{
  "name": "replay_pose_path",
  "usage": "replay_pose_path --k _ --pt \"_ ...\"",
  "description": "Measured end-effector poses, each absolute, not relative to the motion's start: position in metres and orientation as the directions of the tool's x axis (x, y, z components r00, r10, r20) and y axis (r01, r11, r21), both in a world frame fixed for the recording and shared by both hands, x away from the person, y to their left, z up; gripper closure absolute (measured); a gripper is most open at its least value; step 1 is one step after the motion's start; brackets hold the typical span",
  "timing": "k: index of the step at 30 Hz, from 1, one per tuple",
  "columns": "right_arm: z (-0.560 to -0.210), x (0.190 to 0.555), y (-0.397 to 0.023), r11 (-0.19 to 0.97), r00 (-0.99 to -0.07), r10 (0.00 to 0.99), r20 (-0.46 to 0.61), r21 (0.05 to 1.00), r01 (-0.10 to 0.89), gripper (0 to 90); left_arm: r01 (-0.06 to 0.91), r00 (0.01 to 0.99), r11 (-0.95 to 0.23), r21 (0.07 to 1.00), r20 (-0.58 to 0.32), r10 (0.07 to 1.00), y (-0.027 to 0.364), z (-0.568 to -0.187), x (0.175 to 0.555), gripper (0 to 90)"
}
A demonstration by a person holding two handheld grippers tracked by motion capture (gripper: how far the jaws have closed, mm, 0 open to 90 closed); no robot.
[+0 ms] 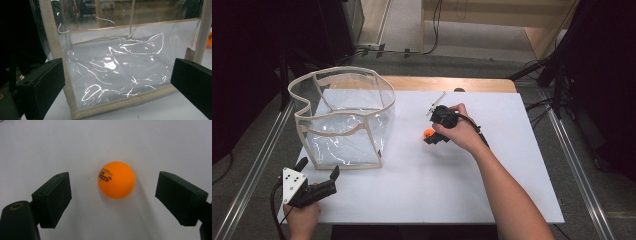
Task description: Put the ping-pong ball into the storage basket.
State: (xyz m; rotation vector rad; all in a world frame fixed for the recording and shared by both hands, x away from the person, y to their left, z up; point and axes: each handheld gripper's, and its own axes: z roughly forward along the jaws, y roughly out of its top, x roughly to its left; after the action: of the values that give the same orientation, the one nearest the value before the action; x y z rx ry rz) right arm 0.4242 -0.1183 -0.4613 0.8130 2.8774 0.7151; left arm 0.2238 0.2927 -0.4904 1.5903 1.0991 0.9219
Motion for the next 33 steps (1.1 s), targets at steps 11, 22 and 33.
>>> replay_pose_path --k 11,22,33 --pt "-0.466 0.426 -0.112 0.768 -0.861 0.508 0.042 0.431 0.474 20.6 0.229 0.307 -0.133 0.964 0.058 0.95 0.293 -0.49 0.224 0.0" --pt "-0.471 0.427 -0.105 0.79 -0.869 0.493 0.027 0.405 0.461 29.2 0.227 0.308 -0.132 0.965 0.057 0.95 0.293 -0.49 0.224 0.0" --pt "-0.476 0.428 -0.101 0.796 -0.868 0.496 0.016 0.392 0.462 35.8 0.227 0.309 -0.13 0.965 0.055 0.949 0.293 -0.49 0.224 0.0"
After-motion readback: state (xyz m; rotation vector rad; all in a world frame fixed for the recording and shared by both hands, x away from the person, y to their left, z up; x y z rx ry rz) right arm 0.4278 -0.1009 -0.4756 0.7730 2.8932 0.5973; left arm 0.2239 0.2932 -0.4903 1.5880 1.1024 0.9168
